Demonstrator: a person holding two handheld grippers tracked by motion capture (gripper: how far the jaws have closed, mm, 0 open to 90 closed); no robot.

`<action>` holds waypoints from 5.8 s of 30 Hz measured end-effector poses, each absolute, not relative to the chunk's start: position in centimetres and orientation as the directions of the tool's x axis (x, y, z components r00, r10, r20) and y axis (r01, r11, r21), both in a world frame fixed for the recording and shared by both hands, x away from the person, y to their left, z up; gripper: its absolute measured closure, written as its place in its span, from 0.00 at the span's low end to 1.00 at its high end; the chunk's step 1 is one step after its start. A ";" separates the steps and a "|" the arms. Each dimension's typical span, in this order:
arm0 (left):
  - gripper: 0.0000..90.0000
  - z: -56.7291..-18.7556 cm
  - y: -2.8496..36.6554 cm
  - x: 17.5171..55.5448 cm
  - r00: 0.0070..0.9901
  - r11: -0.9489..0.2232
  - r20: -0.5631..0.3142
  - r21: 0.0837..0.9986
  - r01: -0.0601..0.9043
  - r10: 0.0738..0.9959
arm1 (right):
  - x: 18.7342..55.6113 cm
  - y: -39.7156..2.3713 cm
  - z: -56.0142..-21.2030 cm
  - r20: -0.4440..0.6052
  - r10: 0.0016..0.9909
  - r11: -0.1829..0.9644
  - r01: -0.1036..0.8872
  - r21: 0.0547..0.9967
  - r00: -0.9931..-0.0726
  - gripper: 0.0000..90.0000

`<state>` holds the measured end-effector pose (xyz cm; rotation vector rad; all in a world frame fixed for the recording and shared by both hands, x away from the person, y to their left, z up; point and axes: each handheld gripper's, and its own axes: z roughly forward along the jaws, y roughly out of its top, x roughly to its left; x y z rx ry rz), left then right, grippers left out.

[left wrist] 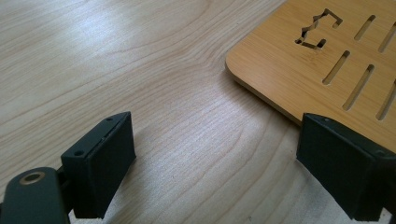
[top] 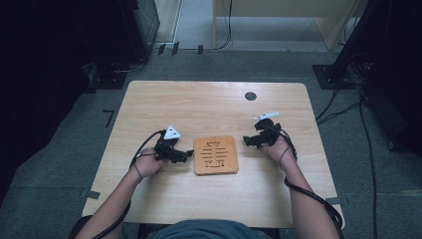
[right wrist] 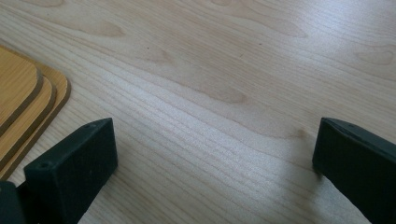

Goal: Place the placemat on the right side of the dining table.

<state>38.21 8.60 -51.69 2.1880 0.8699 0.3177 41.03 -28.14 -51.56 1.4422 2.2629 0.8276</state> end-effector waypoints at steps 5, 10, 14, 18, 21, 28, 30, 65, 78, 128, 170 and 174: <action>0.14 -51.5 8.7 38.3 0.733 -0.488 -0.041 0.721 0.492 0.679 | 41.1 -28.2 -51.1 0.048 0.901 0.312 0.721 0.618 -0.430 0.08; 0.14 -51.3 8.9 38.3 0.732 -0.491 -0.034 0.720 0.491 0.681 | 41.1 -28.2 -50.9 0.067 0.899 0.306 0.731 0.609 -0.432 0.08; 0.14 -51.1 9.2 38.3 0.728 -0.491 -0.037 0.714 0.499 0.685 | 40.9 -28.1 -50.5 0.065 0.897 0.309 0.726 0.614 -0.437 0.08; 0.14 -51.1 9.4 38.5 0.727 -0.499 -0.038 0.702 0.508 0.686 | 40.7 -27.8 -50.4 0.076 0.894 0.305 0.723 0.620 -0.442 0.08; 0.14 -51.0 9.6 38.6 0.719 -0.492 -0.045 0.700 0.518 0.694 | 40.6 -27.5 -50.4 0.098 0.888 0.302 0.732 0.611 -0.448 0.08; 0.14 -50.8 9.8 38.7 0.720 -0.493 -0.042 0.700 0.516 0.693 | 40.5 -26.9 -50.3 0.113 0.885 0.298 0.736 0.607 -0.452 0.08; 0.14 -50.8 9.8 38.7 0.719 -0.494 -0.041 0.700 0.516 0.694 | 40.4 -26.7 -50.2 0.111 0.882 0.303 0.732 0.610 -0.458 0.08; 0.14 -50.6 9.4 38.4 0.718 -0.486 -0.045 0.706 0.515 0.695 | 39.9 -25.0 -50.4 0.107 0.851 0.357 0.715 0.602 -0.515 0.08; 0.14 -50.6 9.4 38.3 0.721 -0.493 -0.040 0.703 0.512 0.692 | 39.7 -24.1 -50.6 0.089 0.832 0.393 0.695 0.602 -0.547 0.08; 0.14 -50.4 9.6 38.2 0.726 -0.507 -0.024 0.701 0.503 0.687 | 39.3 -21.3 -50.6 0.090 0.820 0.402 0.680 0.613 -0.565 0.08; 0.14 -50.4 9.9 37.8 0.722 -0.511 -0.015 0.696 0.504 0.692 | 38.4 -19.6 -48.2 0.086 0.798 0.415 0.648 0.639 -0.596 0.08; 0.14 -50.5 9.9 37.8 0.726 -0.542 0.019 0.679 0.495 0.687 | 38.3 -19.3 -48.1 0.086 0.792 0.420 0.642 0.642 -0.604 0.08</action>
